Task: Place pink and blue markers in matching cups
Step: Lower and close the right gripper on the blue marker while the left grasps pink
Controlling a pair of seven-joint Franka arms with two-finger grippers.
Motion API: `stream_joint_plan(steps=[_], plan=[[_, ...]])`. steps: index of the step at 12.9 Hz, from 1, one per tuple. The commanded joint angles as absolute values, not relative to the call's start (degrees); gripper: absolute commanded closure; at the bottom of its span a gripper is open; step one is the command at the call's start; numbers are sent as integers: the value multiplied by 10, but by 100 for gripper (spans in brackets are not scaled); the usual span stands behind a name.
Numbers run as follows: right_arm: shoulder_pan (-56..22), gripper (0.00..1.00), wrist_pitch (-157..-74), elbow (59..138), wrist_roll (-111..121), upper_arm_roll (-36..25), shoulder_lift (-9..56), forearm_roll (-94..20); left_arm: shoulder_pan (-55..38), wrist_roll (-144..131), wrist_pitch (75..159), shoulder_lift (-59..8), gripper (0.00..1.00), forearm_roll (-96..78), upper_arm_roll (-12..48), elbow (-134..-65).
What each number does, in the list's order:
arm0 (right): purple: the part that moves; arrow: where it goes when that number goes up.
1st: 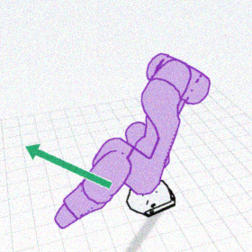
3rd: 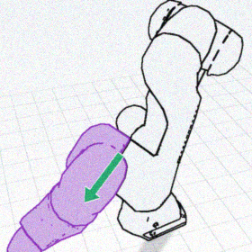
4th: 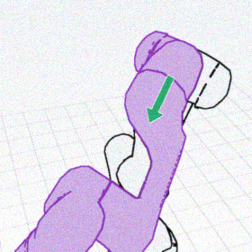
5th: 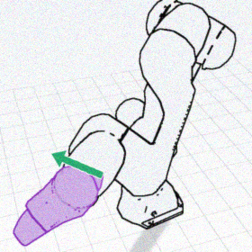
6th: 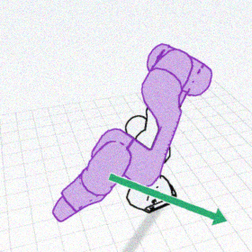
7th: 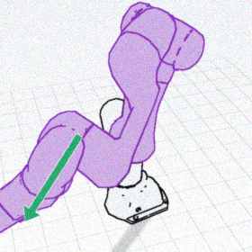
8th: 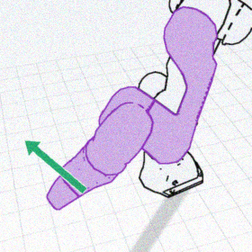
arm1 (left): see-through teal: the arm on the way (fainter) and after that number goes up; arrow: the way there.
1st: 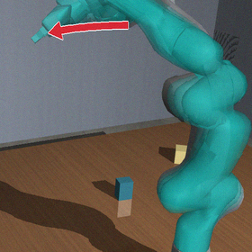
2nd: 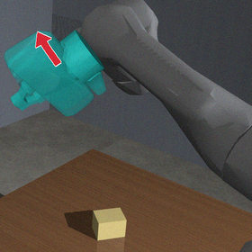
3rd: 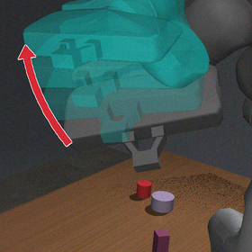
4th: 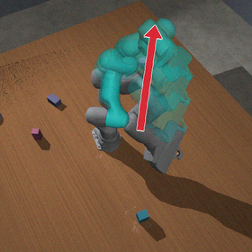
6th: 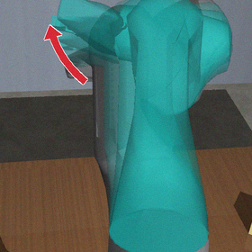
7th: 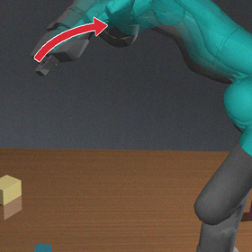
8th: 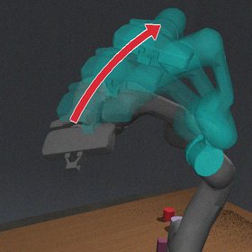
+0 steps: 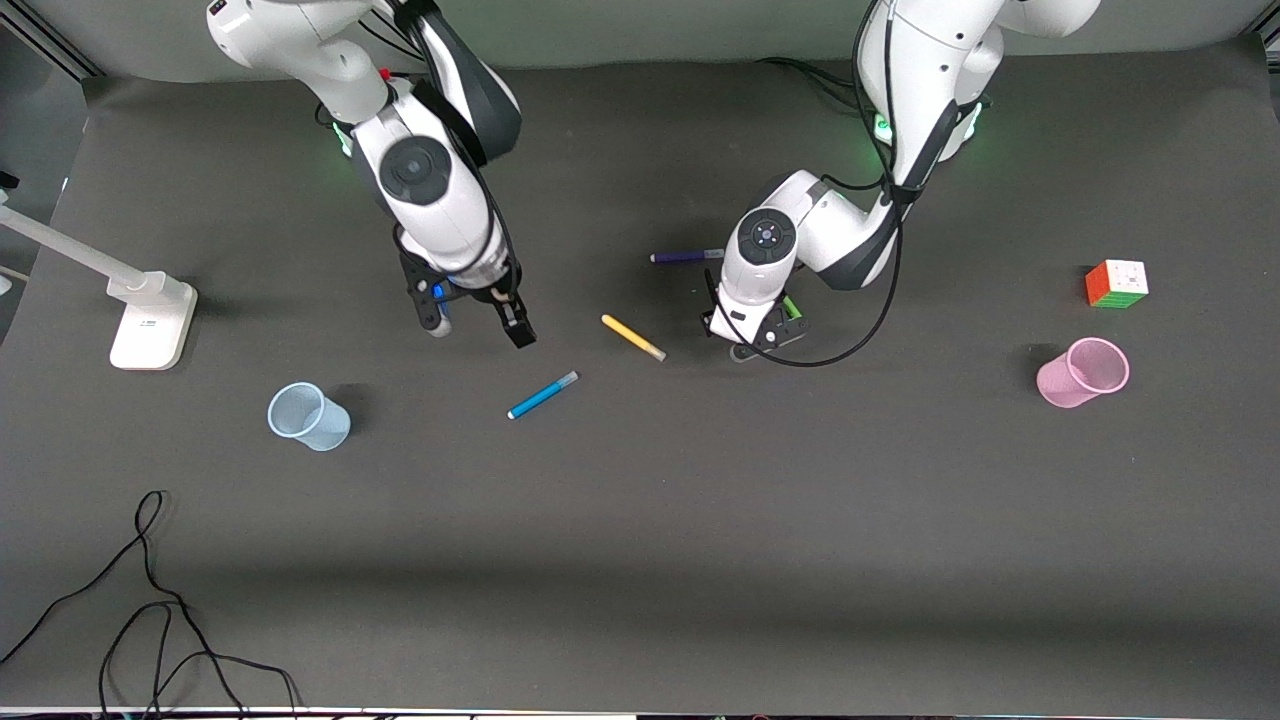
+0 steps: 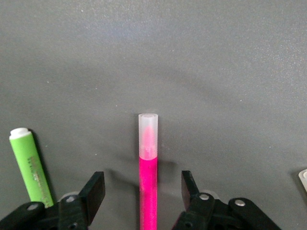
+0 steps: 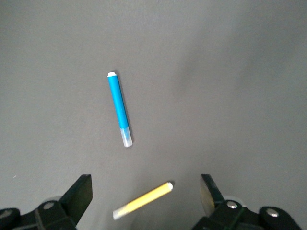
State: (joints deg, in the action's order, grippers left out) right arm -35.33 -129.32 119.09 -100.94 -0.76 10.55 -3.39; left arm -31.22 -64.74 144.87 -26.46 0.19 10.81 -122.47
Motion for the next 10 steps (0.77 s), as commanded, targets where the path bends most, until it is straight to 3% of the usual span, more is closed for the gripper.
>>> stream_joint_plan(steps=[1, 5, 6, 9, 10], plan=[[-361, 0, -1349, 1181, -1029, -12, 166, -23, -323, -659, 1468, -275, 46, 2, 101, -1221], [-360, 0, -1421, 1162, -1025, -13, 242, -22, -325, -659, 1471, -282, 48, 3, 101, -1221], [-361, 0, -1433, 1154, -1025, -12, 260, -22, -325, -659, 1472, -282, 55, 4, 101, -1221], [-361, 0, -1462, 1124, -1026, -13, 315, -22, -323, -660, 1472, -276, 100, 4, 101, -1221], [-361, 0, -1470, 1123, -1026, -13, 322, -22, -322, -663, 1471, -271, 100, 4, 101, -1221]])
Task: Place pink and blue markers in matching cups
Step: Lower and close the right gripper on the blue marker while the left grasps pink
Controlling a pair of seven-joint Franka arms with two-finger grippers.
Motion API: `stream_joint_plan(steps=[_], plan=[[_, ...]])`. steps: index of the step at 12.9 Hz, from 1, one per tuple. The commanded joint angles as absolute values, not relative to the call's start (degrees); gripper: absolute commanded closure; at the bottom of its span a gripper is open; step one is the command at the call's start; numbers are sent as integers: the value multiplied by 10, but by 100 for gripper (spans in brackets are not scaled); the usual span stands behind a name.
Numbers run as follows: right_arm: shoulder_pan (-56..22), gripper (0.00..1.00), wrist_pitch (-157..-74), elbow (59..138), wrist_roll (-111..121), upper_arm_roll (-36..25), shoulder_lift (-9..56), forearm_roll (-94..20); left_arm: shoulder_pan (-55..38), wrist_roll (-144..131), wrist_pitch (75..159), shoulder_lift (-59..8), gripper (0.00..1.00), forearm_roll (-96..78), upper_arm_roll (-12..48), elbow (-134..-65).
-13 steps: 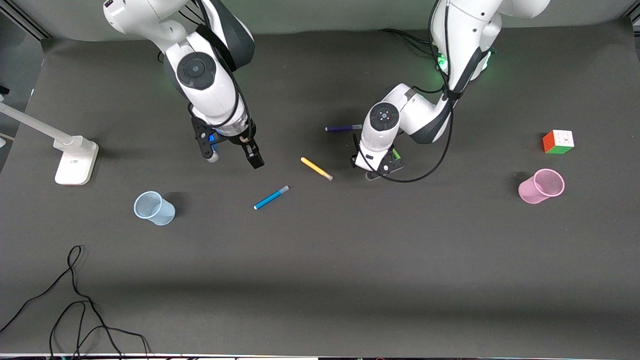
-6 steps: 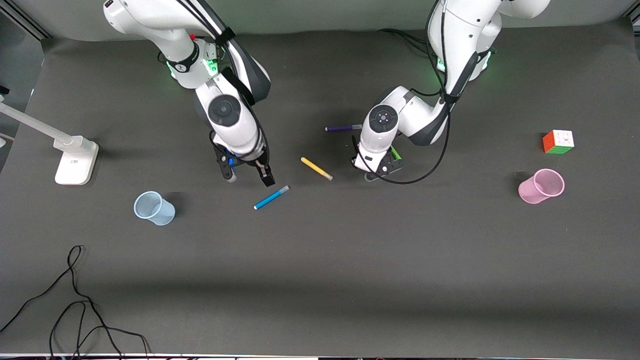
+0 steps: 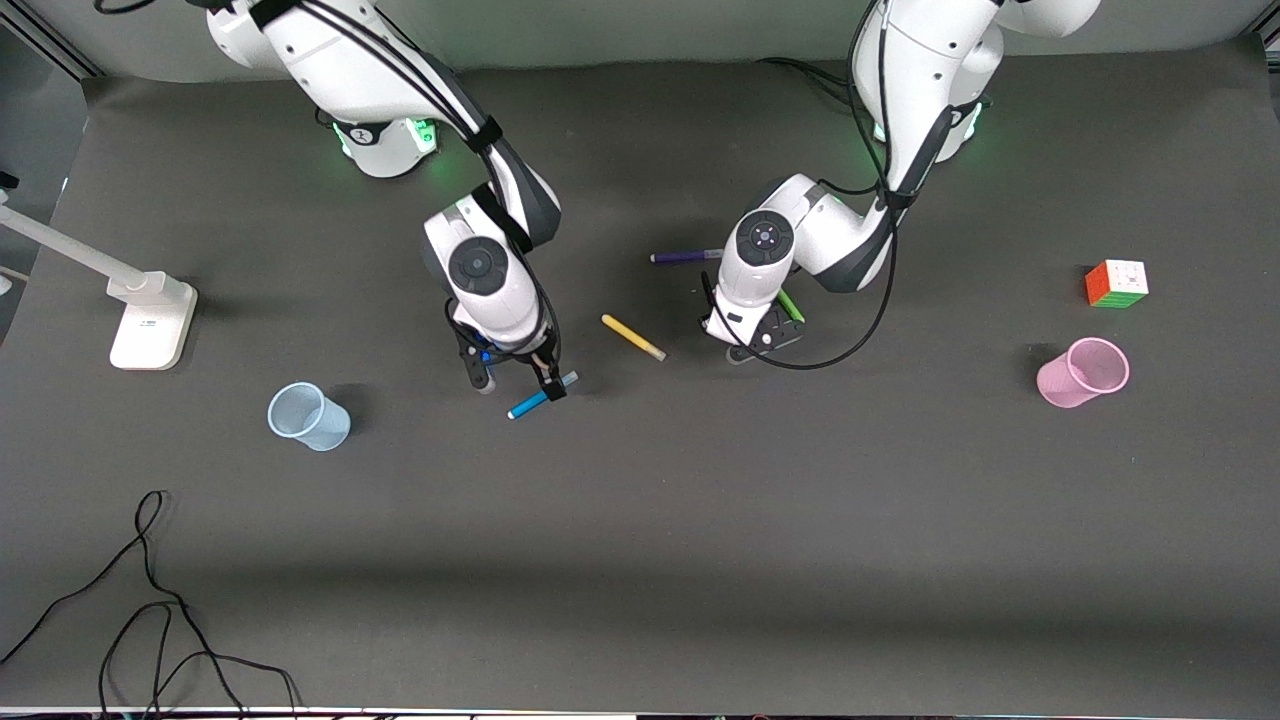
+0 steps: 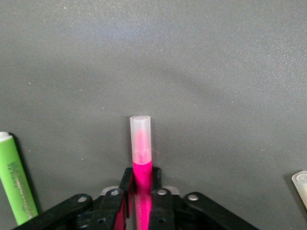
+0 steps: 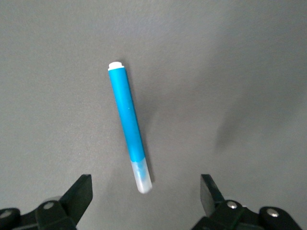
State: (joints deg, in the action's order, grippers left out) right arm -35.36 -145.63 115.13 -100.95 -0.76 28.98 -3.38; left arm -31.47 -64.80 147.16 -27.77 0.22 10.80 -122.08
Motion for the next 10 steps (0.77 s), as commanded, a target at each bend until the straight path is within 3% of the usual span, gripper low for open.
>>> stream_joint_plan(steps=[1, 4, 7, 10], plan=[[-361, 0, -1475, 1123, -1025, -14, 325, -22, -320, -677, 1465, -260, 100, 4, 101, -1220], [-361, 0, -1486, 1123, -1023, -14, 338, -13, -316, -686, 1409, -211, 100, 4, 99, -1212], [-361, 0, -1489, 1122, -1019, -15, 346, -4, -302, -675, 1267, -164, 100, 6, 96, -1161], [-360, 13, -1498, 1122, -1018, -15, 352, 2, -266, -543, 1111, -118, 100, 5, 97, -1100]])
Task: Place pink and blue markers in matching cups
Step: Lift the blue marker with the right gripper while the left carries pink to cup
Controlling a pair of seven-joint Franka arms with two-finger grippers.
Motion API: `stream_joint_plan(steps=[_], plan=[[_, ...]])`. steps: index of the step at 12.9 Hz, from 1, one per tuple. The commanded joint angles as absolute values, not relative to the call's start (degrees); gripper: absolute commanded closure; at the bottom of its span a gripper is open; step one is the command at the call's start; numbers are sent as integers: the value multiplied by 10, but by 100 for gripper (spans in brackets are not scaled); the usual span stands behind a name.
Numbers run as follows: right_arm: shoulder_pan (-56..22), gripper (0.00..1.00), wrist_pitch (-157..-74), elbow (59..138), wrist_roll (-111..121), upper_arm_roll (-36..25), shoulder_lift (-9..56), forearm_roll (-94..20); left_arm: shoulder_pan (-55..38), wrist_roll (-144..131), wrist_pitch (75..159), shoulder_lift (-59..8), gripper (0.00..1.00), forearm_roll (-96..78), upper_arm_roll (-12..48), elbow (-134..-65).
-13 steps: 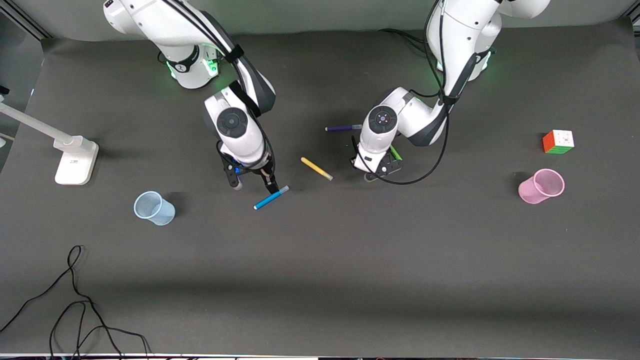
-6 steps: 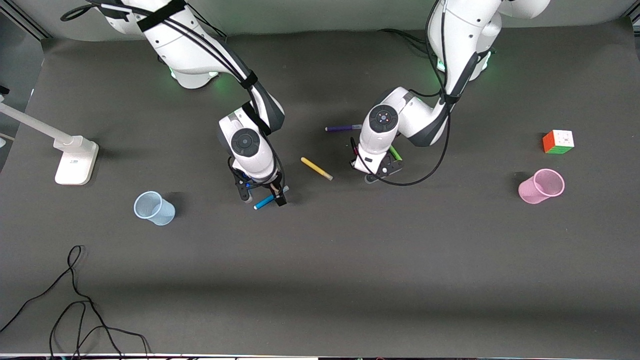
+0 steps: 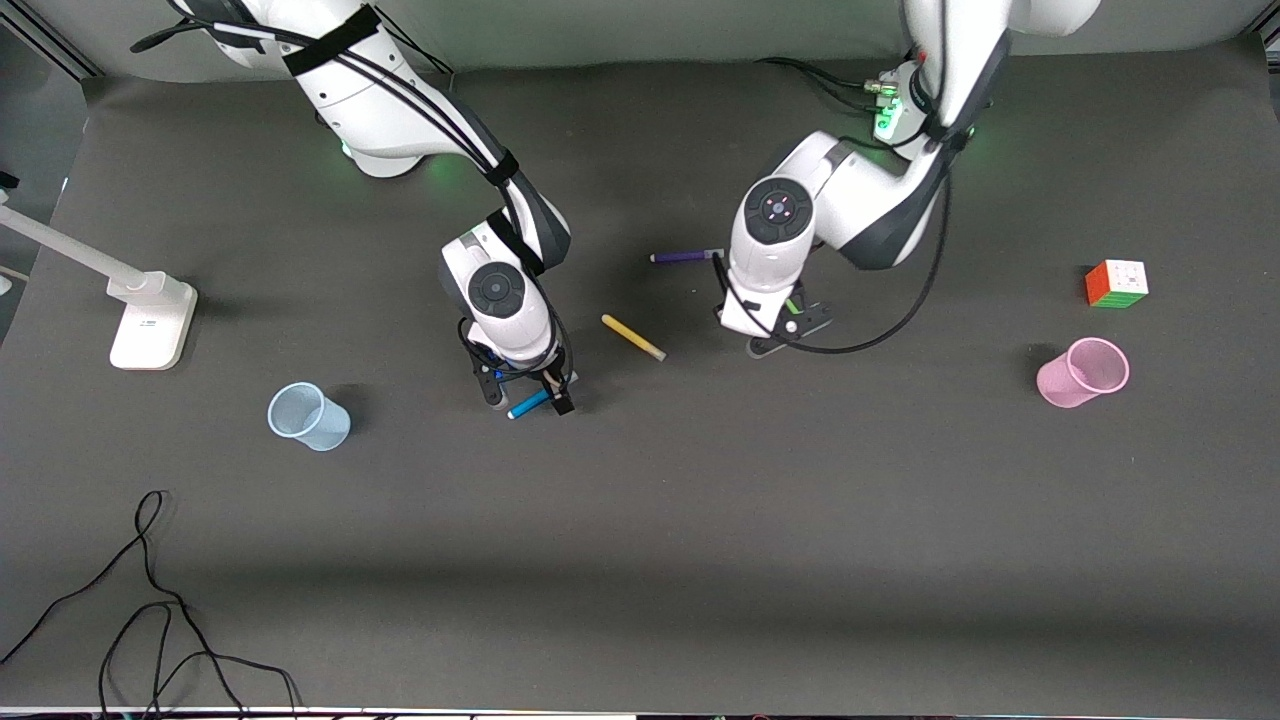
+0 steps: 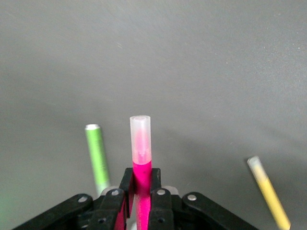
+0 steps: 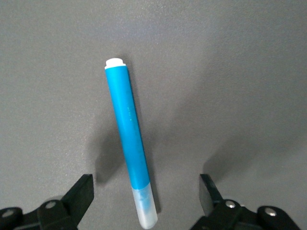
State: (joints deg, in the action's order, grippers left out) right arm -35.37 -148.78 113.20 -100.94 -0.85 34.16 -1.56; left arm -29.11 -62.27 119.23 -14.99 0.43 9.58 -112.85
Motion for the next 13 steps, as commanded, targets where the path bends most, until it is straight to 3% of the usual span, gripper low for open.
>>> stream_joint_plan(steps=[1, 2, 7, 13], plan=[[-360, 24, -1498, 1122, -1017, -15, 352, 7, -247, -492, 1080, -100, 100, 6, 97, -1092], [-360, 33, -1498, 1123, -1017, -15, 352, 12, -226, -421, 1065, -76, 100, 8, 96, -1094], [-359, 52, -1494, 1123, -994, -15, 350, 13, -121, -76, 1029, -9, 100, 35, 94, -1096], [-360, 78, -1492, 1123, -967, -15, 346, 13, -58, 173, 1042, 11, 100, 47, 88, -1101]])
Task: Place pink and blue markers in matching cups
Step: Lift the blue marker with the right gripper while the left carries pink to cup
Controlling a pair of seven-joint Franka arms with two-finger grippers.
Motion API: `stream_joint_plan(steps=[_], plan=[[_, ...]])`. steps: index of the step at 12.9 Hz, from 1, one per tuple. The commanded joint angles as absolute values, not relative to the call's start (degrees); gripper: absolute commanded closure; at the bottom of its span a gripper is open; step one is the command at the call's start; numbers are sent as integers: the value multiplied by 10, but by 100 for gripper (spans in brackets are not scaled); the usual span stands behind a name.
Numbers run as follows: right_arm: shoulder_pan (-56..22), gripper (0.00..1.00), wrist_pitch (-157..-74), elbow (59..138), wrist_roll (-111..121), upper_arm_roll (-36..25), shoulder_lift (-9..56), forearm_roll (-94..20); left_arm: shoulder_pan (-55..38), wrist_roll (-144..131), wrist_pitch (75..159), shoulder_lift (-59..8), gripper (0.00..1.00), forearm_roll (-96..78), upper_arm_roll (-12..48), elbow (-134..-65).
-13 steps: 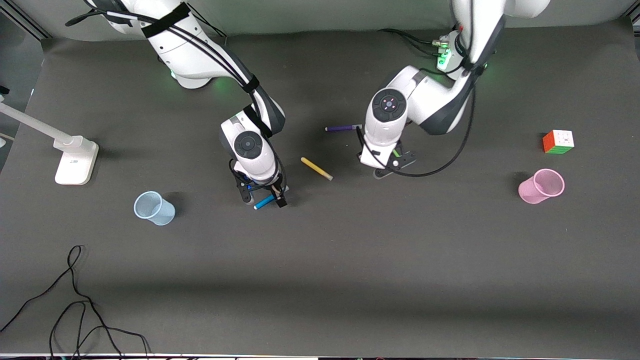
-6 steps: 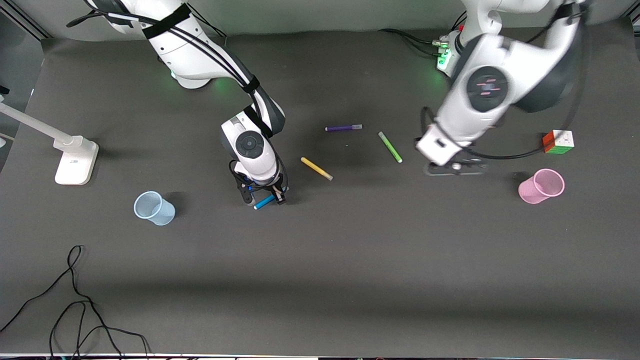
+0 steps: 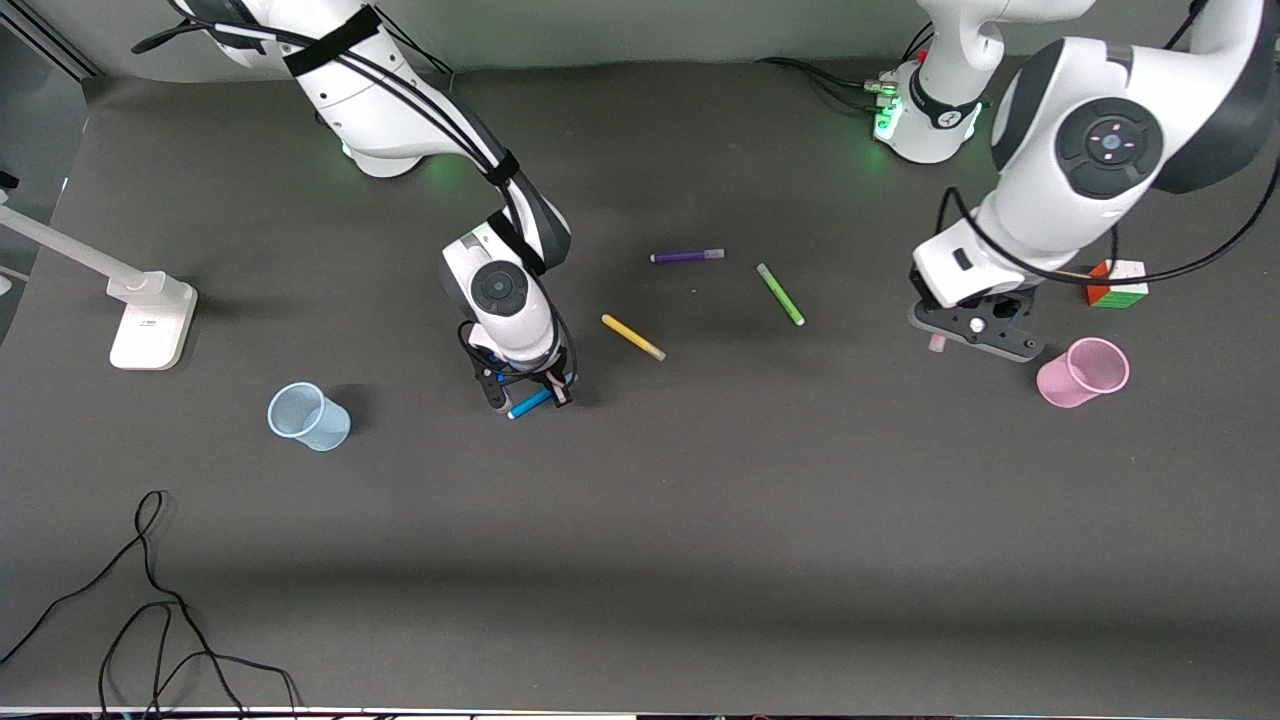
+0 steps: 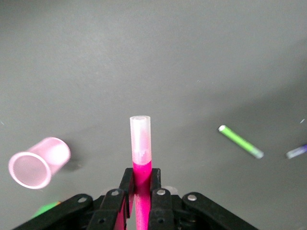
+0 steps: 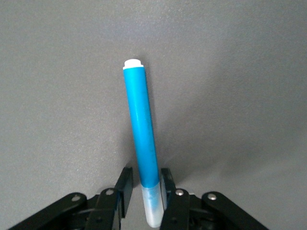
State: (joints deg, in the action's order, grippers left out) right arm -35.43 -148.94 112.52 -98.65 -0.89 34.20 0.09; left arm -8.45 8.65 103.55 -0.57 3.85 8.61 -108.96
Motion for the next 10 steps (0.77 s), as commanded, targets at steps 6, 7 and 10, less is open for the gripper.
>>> stream_joint_plan(steps=[6, 7, 10], plan=[[-360, 100, -1492, 1123, -951, -15, 338, 13, 47, 485, 1096, 8, 100, 26, 87, -1101], [-360, 100, -1481, 1123, -950, -15, 331, 13, 61, 511, 1099, 5, 100, 6, 86, -1104], [-359, 100, -1422, 1115, -941, -15, 296, 13, 106, 621, 1115, -17, 100, -67, 85, -1107]])
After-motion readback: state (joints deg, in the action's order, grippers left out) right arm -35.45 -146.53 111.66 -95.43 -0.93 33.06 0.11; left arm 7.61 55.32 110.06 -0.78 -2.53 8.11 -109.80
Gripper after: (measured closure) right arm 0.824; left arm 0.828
